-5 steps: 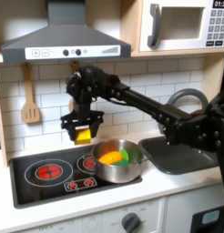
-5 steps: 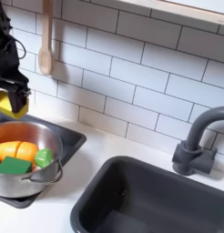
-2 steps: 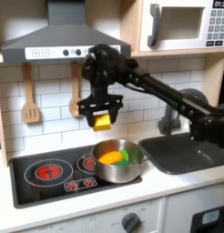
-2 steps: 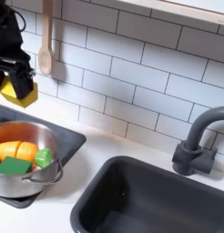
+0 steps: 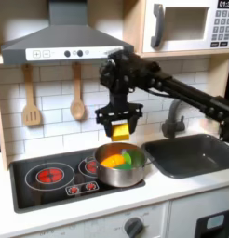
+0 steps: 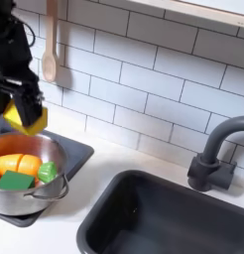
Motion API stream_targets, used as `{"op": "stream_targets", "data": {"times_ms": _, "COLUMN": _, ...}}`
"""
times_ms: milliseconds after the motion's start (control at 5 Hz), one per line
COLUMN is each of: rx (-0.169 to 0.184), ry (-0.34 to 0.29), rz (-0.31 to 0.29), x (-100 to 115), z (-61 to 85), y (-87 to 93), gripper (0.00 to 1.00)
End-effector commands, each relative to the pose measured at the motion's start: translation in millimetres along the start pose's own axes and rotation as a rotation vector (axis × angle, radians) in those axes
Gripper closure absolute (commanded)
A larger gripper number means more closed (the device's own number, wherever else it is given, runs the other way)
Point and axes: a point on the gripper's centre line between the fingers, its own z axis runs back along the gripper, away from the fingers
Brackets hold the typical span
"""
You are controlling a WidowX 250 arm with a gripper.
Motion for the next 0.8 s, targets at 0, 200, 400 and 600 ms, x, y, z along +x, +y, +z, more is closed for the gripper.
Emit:
{"op": "stream_targets", "data": {"times_ms": 0, "rx": 0.028, "ry": 0.041, "rz": -0.022, "x": -17, "z": -20.4, "y": -0.8, "gripper": 1.00}}
{"op": "stream_targets", "data": {"times_ms": 200, "rx": 0.041, "ry": 0.090, "rz": -0.040, "x": -21, "z": -32.2, "y": -0.7, "gripper": 1.00}}
{"op": "stream_targets", "data": {"times_ms": 400, "rx": 0.060, "ry": 0.114, "rz": -0.060, "x": -21, "z": -33.7, "y": -5.5, "gripper": 0.00}}
{"op": "stream_targets", "data": {"times_ms": 600, "rx": 0.083, "ry": 0.107, "rz": -0.043, "x": -22, "z": -29.9, "y": -1.4, "gripper": 0.00}}
